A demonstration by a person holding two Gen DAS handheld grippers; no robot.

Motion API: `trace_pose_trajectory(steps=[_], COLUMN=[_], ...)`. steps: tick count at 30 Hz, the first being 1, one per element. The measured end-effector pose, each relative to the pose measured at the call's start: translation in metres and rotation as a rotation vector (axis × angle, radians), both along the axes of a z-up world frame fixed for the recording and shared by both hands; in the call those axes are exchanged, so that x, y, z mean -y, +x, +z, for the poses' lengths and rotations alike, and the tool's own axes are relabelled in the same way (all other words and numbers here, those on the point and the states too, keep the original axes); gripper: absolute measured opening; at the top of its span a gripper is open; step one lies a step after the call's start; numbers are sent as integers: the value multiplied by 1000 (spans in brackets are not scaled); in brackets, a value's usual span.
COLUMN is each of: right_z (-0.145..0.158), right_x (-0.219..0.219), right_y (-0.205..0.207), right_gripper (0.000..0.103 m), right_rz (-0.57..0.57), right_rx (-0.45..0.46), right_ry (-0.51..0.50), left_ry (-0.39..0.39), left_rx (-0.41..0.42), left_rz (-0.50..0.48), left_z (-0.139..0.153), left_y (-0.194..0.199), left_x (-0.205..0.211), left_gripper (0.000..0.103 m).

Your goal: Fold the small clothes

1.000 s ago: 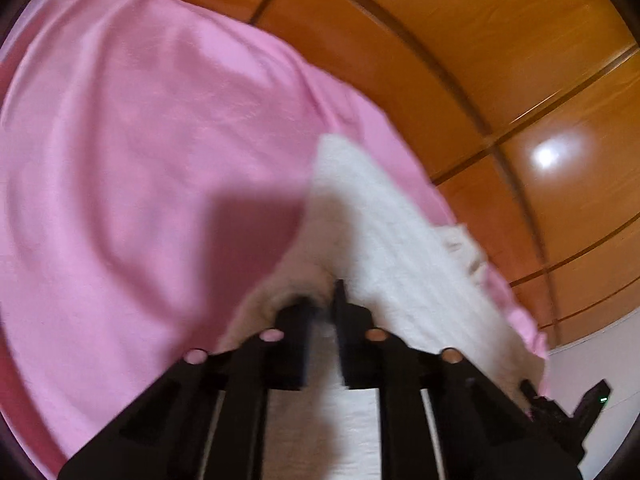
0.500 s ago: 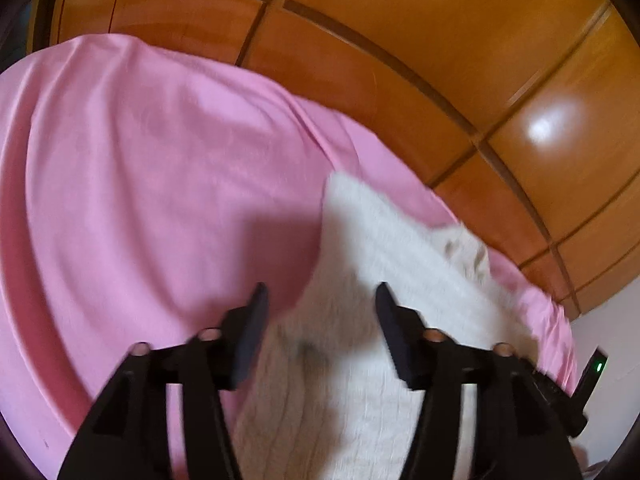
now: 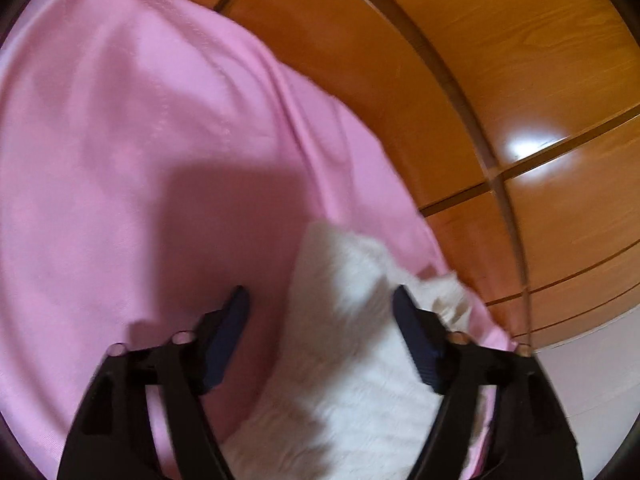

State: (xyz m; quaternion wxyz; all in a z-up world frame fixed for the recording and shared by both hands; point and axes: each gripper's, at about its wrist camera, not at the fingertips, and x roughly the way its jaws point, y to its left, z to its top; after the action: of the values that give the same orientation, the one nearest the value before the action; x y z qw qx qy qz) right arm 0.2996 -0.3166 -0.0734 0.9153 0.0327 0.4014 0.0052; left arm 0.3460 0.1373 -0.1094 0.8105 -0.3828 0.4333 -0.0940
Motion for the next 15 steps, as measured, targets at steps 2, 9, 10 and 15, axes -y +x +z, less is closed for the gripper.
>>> trace_pose_trajectory(steps=[2, 9, 10, 15], right_z=[-11, -44, -47, -53], right_x=[-7, -17, -20, -30], right_y=[14, 30, 30, 34], right_gripper=[51, 54, 56, 59], right_rz=[9, -40, -43, -49], right_rx=[-33, -40, -28, -11], right_ry=[-25, -72, -93, -151], left_ry=[21, 430, 504, 719], left_rx=[25, 130, 85, 20], left_rz=[-34, 22, 23, 41], left_z=[5, 41, 34, 8], left_y=[3, -9, -2, 12], left_x=[7, 40, 49, 72], left_gripper=[23, 11, 12, 23])
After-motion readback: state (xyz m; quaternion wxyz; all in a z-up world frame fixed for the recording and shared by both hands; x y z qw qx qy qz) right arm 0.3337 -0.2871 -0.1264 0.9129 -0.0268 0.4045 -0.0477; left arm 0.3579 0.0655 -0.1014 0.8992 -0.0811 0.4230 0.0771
